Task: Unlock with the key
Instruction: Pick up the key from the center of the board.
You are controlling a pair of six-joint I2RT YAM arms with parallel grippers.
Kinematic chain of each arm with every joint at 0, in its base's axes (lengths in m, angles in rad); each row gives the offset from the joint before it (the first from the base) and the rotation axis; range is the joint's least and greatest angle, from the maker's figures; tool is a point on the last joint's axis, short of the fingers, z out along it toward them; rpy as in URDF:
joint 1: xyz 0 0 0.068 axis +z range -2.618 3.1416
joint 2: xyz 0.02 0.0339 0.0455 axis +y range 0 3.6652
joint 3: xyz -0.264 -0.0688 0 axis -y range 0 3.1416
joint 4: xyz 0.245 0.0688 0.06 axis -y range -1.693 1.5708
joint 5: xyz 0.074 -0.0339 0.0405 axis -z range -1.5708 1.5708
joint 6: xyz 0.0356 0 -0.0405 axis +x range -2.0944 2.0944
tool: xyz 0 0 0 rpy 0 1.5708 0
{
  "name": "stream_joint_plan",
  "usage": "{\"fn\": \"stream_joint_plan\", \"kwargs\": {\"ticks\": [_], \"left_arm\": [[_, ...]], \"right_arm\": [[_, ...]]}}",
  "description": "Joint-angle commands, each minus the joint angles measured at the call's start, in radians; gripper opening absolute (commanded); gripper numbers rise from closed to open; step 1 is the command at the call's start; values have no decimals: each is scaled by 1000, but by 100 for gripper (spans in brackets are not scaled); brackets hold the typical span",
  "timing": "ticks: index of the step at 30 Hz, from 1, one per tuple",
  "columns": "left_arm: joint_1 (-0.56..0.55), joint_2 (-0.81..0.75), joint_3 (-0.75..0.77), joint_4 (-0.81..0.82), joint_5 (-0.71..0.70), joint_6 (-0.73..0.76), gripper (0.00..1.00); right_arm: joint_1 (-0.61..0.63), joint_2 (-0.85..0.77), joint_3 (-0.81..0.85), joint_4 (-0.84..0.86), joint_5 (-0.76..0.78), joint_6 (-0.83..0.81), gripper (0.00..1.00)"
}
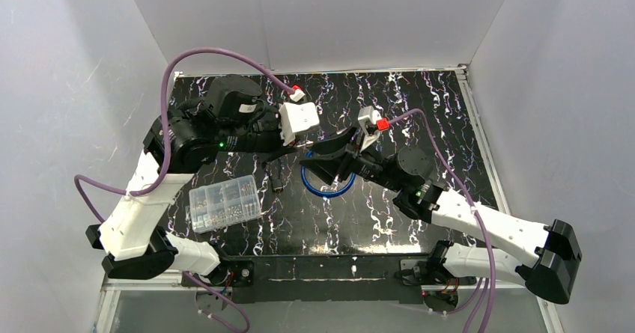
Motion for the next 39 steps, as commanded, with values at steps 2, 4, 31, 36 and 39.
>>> {"fn": "stream_joint_plan", "kwargs": {"ticks": [2, 4, 31, 36, 39], "left_arm": [[1, -30, -10, 17, 0, -19, 0], [1, -31, -12, 18, 0, -20, 0], [0, -79, -52, 81, -72, 40, 0], [1, -79, -48, 71, -71, 47, 0], [1, -79, -49, 62, -66, 56, 0]], "right_arm": [[11, 23, 72, 85, 58, -33, 53], [11, 32, 79, 85, 55, -24, 41], [9, -103, 12, -20, 91, 81, 1], [10, -136, 12, -108, 124, 33, 12], [9, -160, 28, -161, 127, -19, 38]]}}
